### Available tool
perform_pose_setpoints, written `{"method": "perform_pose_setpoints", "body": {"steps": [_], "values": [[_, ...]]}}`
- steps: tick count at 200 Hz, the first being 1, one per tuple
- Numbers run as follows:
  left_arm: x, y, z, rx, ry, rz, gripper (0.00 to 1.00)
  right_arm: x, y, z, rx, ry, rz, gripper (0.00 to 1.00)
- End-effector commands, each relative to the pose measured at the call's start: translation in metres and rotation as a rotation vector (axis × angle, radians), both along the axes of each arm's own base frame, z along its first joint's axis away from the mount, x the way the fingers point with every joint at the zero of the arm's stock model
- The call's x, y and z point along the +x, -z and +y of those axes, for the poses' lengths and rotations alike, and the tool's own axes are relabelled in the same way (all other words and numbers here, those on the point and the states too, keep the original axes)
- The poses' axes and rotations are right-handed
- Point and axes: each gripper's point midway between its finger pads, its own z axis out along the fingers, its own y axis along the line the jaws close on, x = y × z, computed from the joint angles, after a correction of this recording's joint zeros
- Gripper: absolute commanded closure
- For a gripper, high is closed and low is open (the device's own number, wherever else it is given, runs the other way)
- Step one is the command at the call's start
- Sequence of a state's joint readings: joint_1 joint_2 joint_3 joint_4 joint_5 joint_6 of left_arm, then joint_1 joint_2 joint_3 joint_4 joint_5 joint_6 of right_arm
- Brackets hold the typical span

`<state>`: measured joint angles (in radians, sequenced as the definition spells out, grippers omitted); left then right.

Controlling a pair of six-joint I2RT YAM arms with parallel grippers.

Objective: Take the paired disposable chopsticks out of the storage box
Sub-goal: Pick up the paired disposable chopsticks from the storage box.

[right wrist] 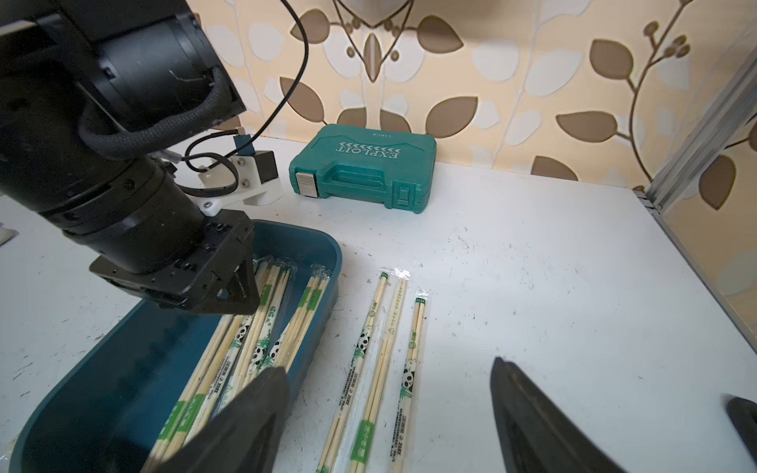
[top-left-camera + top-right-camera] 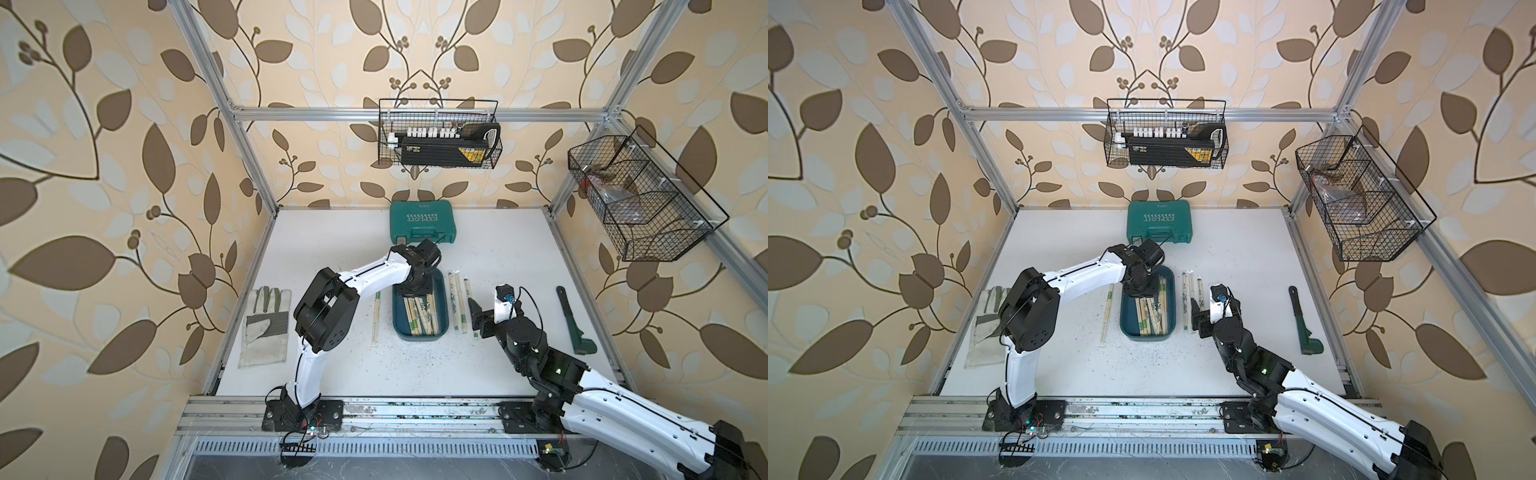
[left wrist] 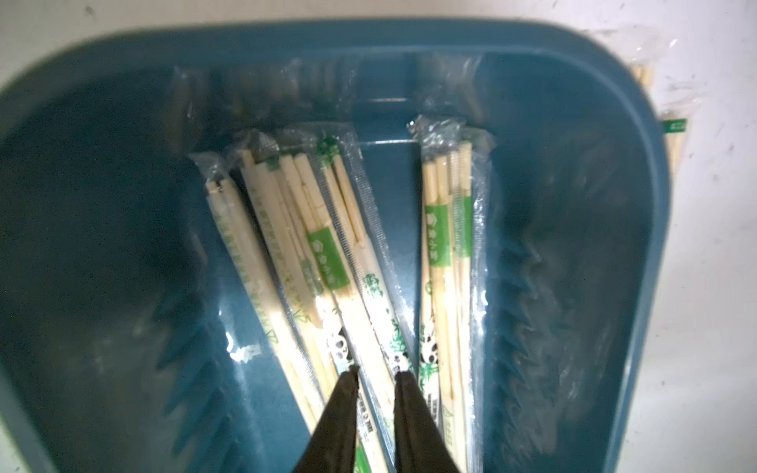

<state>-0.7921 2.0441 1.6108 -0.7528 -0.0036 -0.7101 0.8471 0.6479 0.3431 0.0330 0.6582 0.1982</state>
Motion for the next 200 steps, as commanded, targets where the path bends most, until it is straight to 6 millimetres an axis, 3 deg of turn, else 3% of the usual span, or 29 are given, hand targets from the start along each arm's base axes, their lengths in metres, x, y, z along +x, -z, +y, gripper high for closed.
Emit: {"method": "perform_pose_setpoints", "body": {"steps": [1,124,200], "values": [[0.0,0.003,-0.01,-0.019,0.013,0.028,0.8,0.0,-0.001,0.001,0.001,0.0,0.003,0.19],[-0.003,0.022,-0.006,0.011,0.02,0.064,0.71,0.001,0.0,0.005,-0.001,-0.02,0.005,0.19],[-0.005,0.034,0.005,0.08,0.002,0.088,0.71,0.001,0.0,0.006,-0.004,-0.02,0.007,0.19]]}}
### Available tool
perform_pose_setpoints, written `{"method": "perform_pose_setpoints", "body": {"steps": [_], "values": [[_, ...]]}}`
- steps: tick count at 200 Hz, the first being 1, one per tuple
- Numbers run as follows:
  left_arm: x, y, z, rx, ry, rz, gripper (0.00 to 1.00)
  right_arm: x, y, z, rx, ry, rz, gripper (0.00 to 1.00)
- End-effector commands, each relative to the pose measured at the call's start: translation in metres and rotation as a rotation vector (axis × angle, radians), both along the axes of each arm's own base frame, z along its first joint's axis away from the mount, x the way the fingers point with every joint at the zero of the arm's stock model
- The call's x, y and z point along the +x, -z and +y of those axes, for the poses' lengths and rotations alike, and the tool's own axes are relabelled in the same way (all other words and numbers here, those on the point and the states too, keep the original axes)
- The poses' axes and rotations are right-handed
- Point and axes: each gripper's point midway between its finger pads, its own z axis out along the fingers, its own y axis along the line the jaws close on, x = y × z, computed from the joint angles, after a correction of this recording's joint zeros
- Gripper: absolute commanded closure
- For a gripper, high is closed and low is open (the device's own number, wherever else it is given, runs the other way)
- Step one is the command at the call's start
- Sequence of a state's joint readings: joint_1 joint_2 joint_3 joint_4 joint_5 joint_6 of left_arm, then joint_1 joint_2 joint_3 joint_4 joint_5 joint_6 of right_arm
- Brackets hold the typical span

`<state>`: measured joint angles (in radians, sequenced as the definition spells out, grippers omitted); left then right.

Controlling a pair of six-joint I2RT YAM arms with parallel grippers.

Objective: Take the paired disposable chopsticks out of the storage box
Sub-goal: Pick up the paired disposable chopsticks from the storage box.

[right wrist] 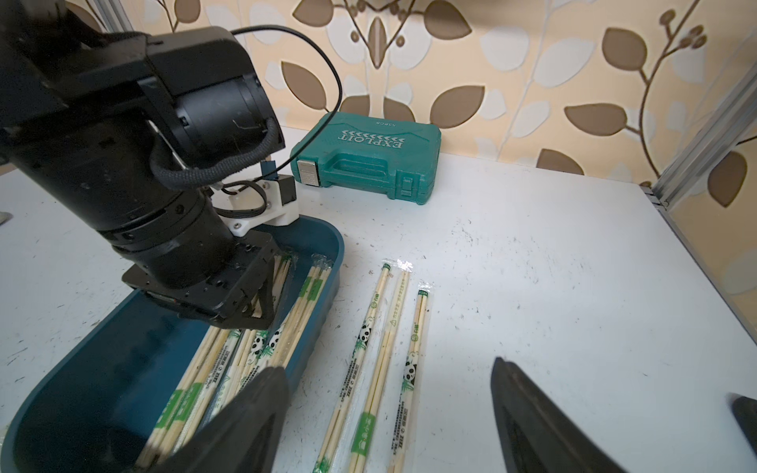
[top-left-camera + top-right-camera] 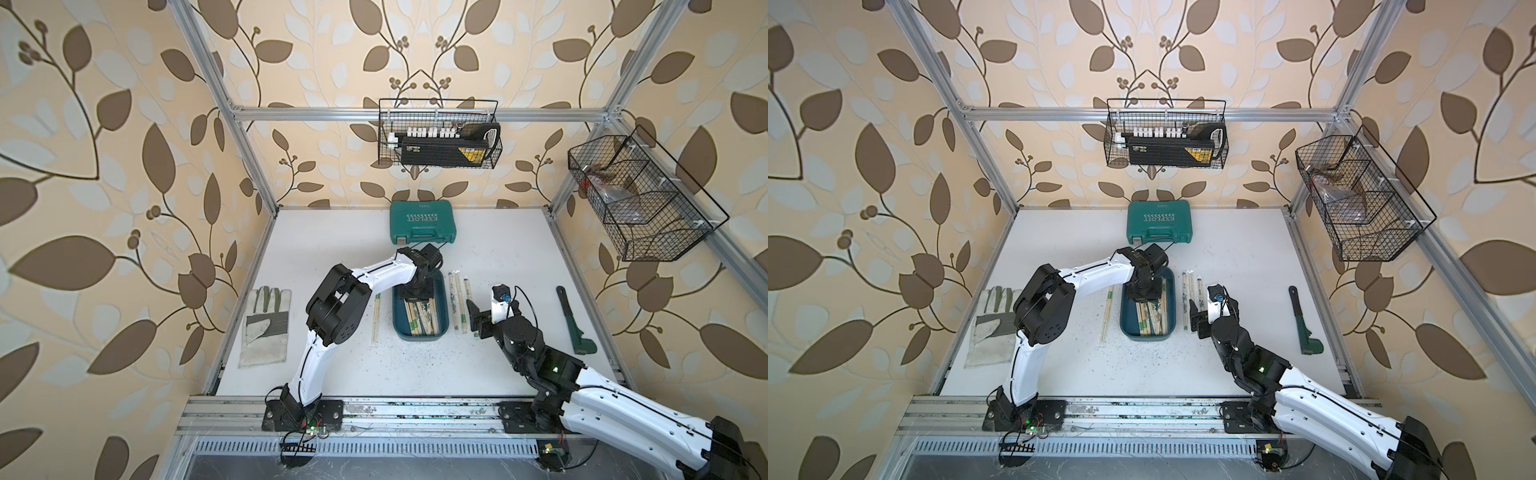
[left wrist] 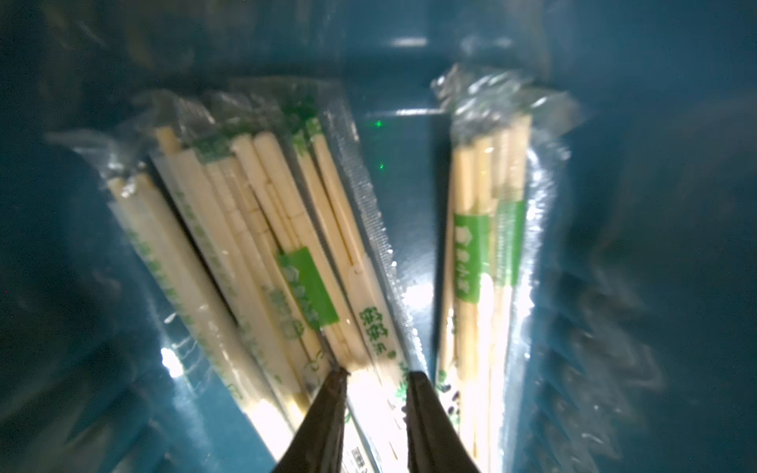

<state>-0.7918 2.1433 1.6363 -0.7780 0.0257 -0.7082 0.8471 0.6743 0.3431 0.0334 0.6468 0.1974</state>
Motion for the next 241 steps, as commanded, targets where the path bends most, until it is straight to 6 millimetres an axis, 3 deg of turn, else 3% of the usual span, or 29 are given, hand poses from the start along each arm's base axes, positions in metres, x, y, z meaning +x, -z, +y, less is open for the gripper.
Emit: {"method": "perform_pose_setpoints", "body": {"steps": [1,68,101,142,155,201,241], "values": [[0.002,-0.002,0.004,0.029,-0.005,-0.002,0.71,0.0,-0.006,0.002,0.014,-0.009,-0.012,0.19],[0.003,0.01,0.0,0.033,0.008,0.013,0.71,0.0,-0.007,0.002,0.017,-0.01,-0.014,0.19],[0.002,0.015,0.003,0.055,0.01,0.025,0.82,0.0,-0.007,0.002,0.018,-0.009,-0.015,0.19],[0.002,0.001,0.011,0.076,0.003,-0.004,0.86,0.0,-0.007,0.003,0.018,-0.012,-0.014,0.18],[0.001,-0.004,0.012,0.077,0.003,-0.012,0.92,0.0,-0.007,0.003,0.018,-0.014,-0.013,0.18],[0.002,-0.028,0.015,0.061,0.006,-0.056,0.83,0.0,-0.006,0.004,0.012,-0.014,-0.008,0.18],[0.0,-0.023,0.012,0.042,0.015,-0.049,1.0,0.0,-0.006,0.003,0.013,-0.012,-0.01,0.18]]}}
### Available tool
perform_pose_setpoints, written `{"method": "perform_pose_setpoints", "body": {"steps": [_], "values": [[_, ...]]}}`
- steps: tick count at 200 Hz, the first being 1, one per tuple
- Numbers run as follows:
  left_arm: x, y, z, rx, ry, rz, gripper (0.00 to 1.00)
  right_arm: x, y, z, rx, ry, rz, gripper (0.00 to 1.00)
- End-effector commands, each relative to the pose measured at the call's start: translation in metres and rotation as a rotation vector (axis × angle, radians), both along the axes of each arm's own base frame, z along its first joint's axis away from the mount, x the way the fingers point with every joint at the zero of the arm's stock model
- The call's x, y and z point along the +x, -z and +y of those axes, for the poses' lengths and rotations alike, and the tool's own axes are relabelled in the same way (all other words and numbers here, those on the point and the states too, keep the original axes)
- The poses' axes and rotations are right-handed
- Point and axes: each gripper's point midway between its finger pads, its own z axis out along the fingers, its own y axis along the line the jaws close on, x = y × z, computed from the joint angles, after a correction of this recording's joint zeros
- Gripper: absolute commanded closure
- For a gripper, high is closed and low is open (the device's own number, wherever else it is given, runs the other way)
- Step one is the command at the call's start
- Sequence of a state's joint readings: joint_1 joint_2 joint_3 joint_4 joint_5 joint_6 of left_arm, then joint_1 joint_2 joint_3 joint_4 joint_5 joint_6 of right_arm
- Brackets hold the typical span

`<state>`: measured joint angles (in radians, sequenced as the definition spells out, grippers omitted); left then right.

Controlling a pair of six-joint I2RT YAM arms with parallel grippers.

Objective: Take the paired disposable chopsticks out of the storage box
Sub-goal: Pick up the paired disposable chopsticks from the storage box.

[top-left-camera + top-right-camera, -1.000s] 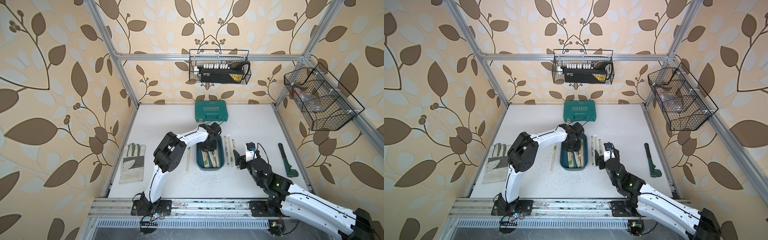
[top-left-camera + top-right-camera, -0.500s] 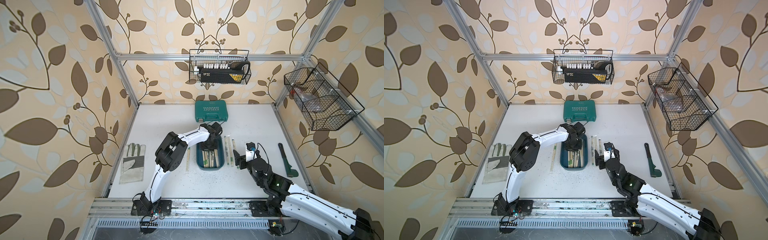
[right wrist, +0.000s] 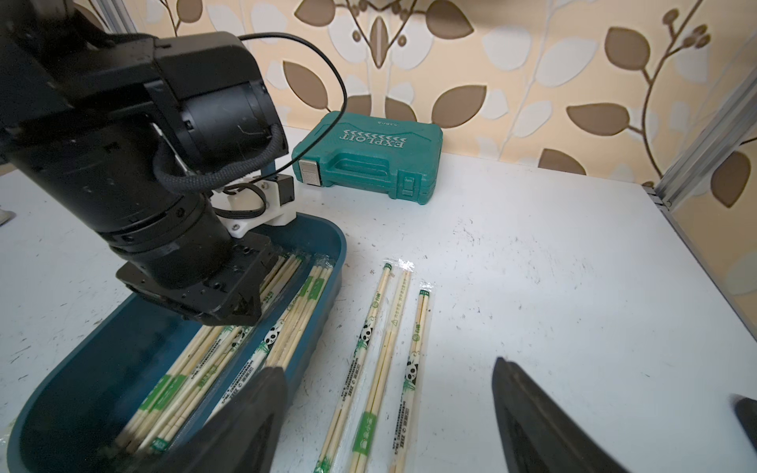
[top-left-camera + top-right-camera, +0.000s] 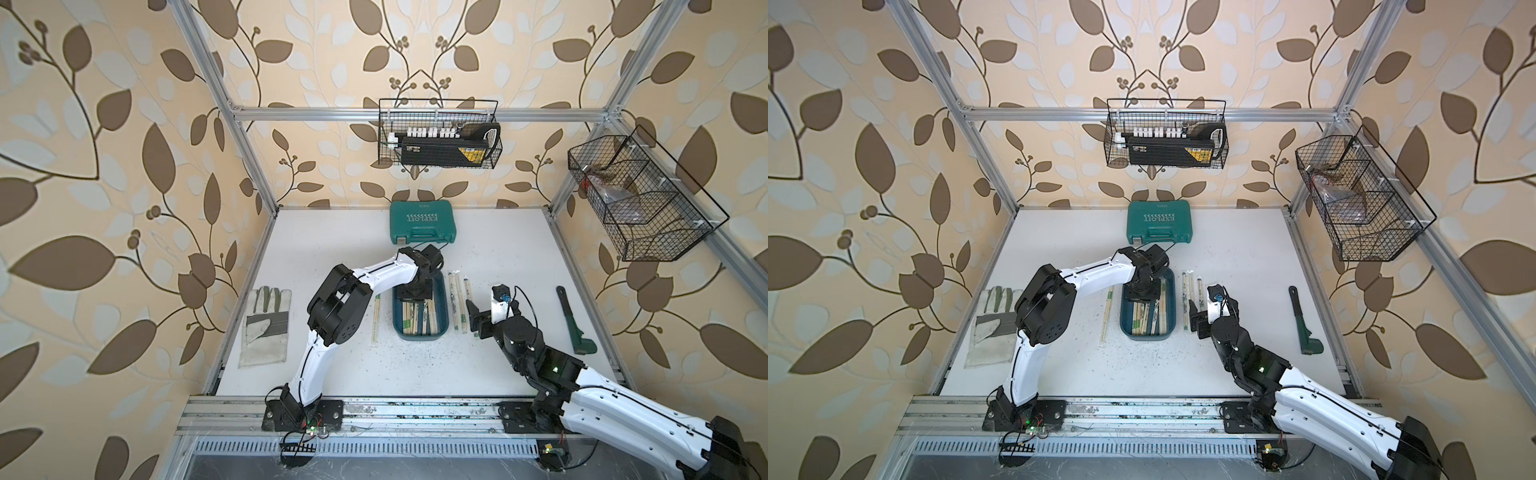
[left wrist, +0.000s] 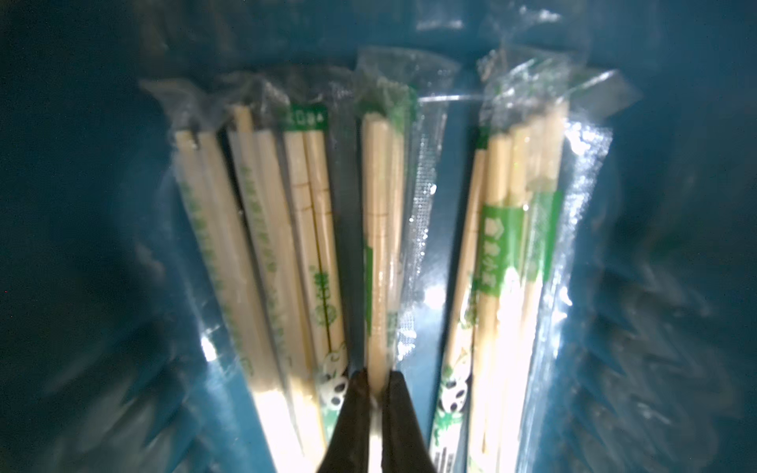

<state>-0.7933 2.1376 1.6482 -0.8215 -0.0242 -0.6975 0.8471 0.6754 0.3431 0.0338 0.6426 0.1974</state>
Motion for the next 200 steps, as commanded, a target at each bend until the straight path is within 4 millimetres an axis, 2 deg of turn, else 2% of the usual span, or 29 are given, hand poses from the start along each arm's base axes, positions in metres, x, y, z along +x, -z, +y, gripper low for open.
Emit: {"method": "perform_pose_setpoints", "body": {"steps": [1,23,54,62,67,88,99,123,142,200], "values": [[-0.001,-0.019,0.002,-0.011,0.013,-0.029,1.0,0.0,-0.007,0.003,0.013,-0.008,-0.012,0.18],[-0.001,-0.016,0.002,-0.004,0.014,-0.019,1.0,0.0,-0.007,0.003,0.014,-0.008,-0.012,0.18],[0.0,-0.024,0.003,-0.007,0.014,-0.039,1.0,0.001,-0.006,0.003,0.011,-0.009,-0.009,0.18],[0.001,-0.027,0.002,-0.011,0.017,-0.047,0.87,0.001,-0.006,0.003,0.01,-0.009,-0.009,0.18],[0.001,-0.028,0.002,-0.016,0.021,-0.046,0.84,0.001,-0.006,0.004,0.01,-0.01,-0.008,0.18],[0.0,-0.026,-0.001,-0.024,0.03,-0.038,0.86,0.001,-0.006,0.004,0.011,-0.011,-0.008,0.18],[0.0,-0.024,-0.002,-0.023,0.033,-0.032,0.93,0.001,-0.005,0.004,0.008,-0.011,-0.007,0.18],[0.0,-0.02,-0.002,-0.02,0.035,-0.029,0.97,0.001,-0.006,0.004,0.01,-0.011,-0.008,0.18],[0.001,-0.019,-0.005,-0.024,0.043,-0.024,0.84,0.001,-0.005,0.004,0.009,-0.011,-0.007,0.18],[0.003,-0.016,-0.009,-0.029,0.052,-0.02,0.84,0.001,-0.005,0.004,0.005,-0.01,-0.005,0.18]]}}
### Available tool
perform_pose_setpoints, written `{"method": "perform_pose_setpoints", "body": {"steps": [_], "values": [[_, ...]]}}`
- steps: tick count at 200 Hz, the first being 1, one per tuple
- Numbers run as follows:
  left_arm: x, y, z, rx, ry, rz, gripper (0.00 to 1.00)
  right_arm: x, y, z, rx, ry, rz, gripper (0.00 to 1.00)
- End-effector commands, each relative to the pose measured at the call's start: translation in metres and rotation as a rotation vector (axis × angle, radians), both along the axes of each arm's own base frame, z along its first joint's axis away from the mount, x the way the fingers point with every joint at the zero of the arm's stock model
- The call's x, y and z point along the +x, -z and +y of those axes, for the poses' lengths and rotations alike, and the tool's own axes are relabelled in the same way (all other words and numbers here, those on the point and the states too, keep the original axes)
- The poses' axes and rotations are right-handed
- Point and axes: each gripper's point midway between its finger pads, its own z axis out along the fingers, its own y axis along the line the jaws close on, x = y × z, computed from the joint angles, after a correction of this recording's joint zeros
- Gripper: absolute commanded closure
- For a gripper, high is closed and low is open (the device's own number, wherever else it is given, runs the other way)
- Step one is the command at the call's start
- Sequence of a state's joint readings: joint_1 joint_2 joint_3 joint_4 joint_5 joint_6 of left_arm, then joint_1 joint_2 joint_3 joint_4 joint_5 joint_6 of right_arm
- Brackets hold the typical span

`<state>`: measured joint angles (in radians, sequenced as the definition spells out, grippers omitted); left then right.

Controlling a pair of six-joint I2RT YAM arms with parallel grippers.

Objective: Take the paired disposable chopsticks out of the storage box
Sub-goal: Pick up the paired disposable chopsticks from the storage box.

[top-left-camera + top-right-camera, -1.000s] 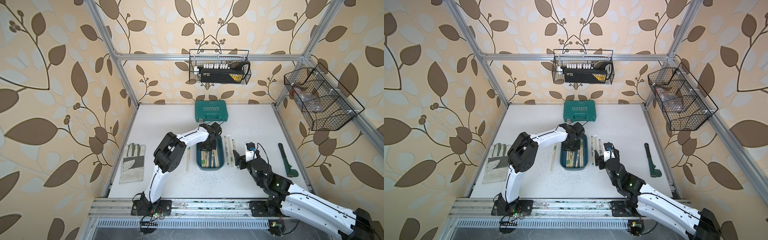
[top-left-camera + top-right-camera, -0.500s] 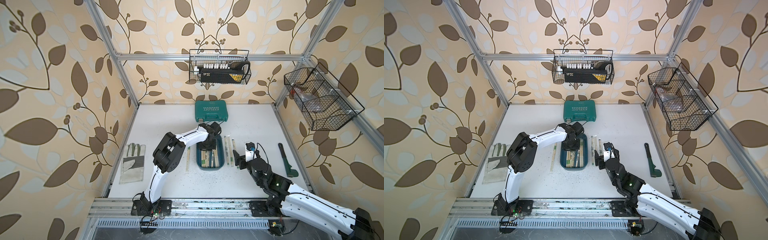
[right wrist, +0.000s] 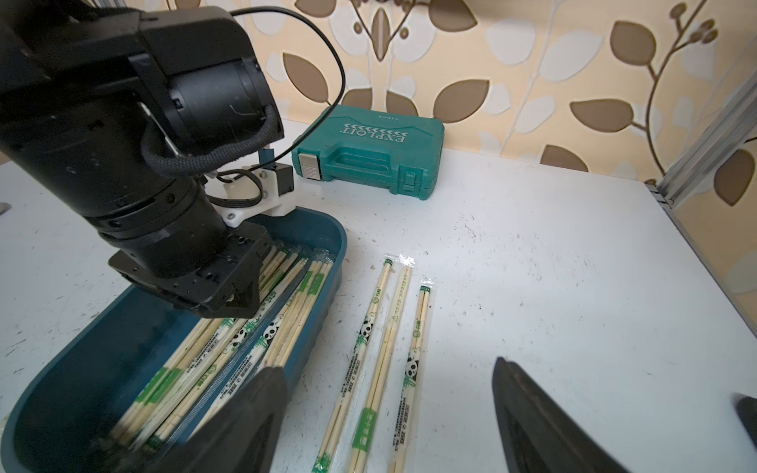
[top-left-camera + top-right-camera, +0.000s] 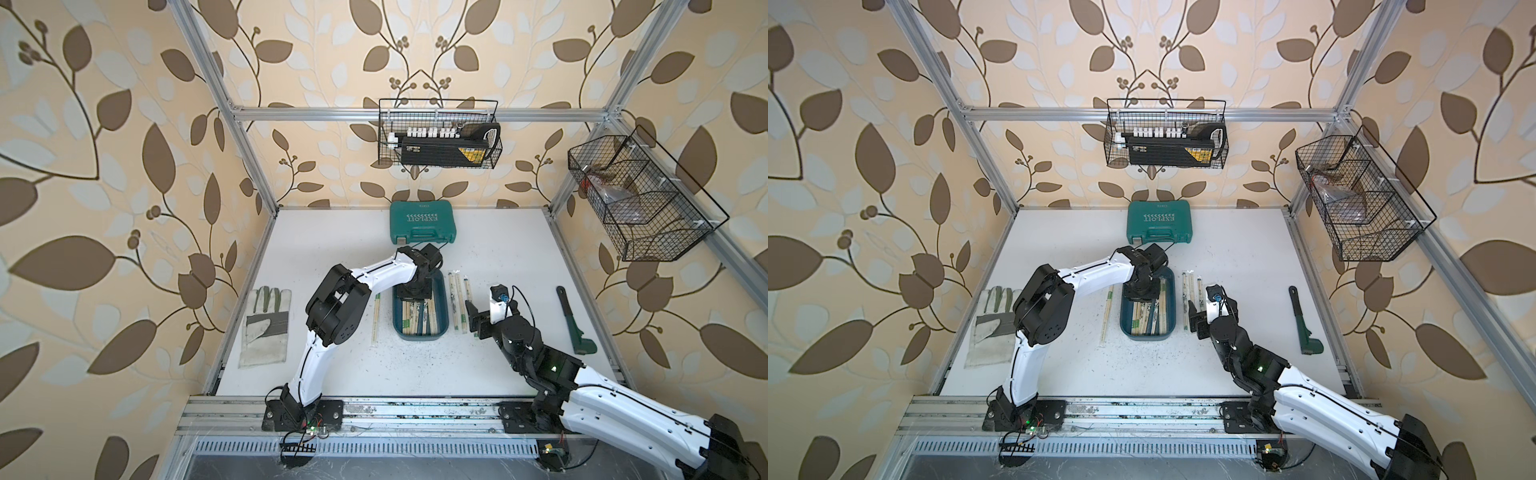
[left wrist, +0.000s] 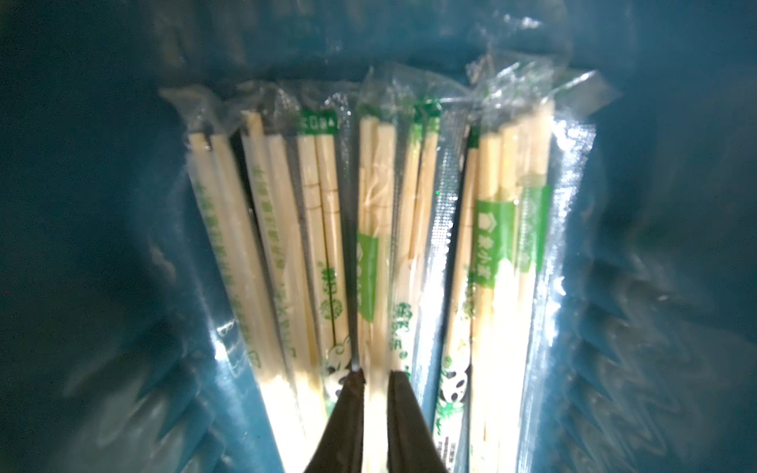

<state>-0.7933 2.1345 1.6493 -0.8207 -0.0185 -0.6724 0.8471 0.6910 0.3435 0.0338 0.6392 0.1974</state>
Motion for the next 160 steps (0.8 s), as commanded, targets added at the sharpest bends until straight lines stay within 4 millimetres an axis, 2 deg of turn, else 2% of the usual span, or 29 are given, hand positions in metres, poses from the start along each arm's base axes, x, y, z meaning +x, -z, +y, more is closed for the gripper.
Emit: {"method": "perform_pose_setpoints", "body": {"steps": [1,76,115,127,138,160], "values": [[0.003,-0.013,-0.007,-0.023,0.026,-0.016,0.84,0.001,-0.009,0.002,0.016,-0.006,-0.016,0.18],[0.003,0.004,-0.005,0.005,0.02,0.006,0.84,0.0,-0.01,0.002,0.021,-0.007,-0.02,0.18],[0.003,0.008,-0.004,0.015,0.016,0.005,0.89,0.0,-0.01,0.002,0.022,-0.007,-0.02,0.18],[0.003,0.008,-0.004,0.015,0.016,0.006,0.95,0.0,-0.01,0.002,0.021,-0.006,-0.02,0.18],[0.003,0.009,-0.004,0.016,0.017,0.006,0.96,0.0,-0.01,0.002,0.021,-0.007,-0.02,0.18],[0.003,0.003,-0.003,0.015,0.012,-0.004,1.0,0.0,-0.01,0.002,0.023,-0.007,-0.021,0.18]]}}
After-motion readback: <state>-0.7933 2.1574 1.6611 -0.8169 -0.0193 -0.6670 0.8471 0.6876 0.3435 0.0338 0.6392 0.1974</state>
